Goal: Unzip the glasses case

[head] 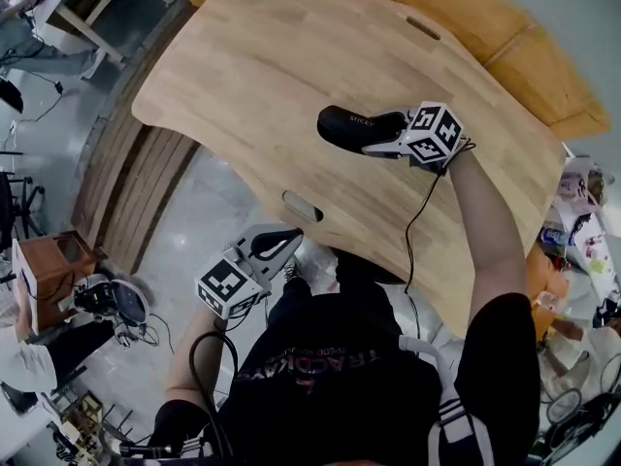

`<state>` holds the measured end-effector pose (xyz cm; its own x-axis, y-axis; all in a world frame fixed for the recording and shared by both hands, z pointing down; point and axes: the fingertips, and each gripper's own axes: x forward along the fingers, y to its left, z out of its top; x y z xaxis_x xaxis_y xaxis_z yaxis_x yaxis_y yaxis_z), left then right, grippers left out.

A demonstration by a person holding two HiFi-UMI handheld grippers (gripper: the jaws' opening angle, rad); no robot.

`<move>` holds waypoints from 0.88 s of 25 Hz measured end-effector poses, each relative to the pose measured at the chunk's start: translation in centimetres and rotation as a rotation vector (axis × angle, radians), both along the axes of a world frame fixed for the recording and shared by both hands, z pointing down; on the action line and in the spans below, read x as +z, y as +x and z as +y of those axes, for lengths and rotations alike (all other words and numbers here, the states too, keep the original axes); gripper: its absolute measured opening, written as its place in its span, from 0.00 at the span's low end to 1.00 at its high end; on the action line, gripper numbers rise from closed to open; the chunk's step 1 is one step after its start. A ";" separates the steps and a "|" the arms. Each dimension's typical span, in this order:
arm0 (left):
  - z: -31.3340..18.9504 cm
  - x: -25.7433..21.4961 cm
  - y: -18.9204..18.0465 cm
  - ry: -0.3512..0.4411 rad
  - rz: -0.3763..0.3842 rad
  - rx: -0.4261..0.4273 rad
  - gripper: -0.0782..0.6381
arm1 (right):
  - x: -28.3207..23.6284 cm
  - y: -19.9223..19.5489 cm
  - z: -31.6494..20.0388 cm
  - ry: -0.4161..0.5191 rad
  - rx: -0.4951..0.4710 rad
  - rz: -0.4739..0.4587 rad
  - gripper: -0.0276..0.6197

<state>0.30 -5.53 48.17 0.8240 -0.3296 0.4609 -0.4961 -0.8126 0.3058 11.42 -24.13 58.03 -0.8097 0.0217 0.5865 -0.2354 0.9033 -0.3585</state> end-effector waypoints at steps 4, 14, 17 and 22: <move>1.4 1.2 0.9 -0.077 0.007 -0.064 0.12 | 3.3 -0.3 -4.1 -0.061 -0.003 0.020 0.51; 2.1 2.3 2.4 -0.150 0.002 -0.147 0.12 | 7.4 -1.4 -9.0 -0.102 -0.088 0.070 0.51; 2.1 2.4 2.5 -0.150 0.011 -0.175 0.12 | 8.0 -1.6 -9.3 -0.109 -0.118 0.082 0.51; 2.4 2.7 2.2 -0.168 0.008 -0.198 0.12 | 8.3 -1.8 -9.3 -0.128 -0.147 0.100 0.53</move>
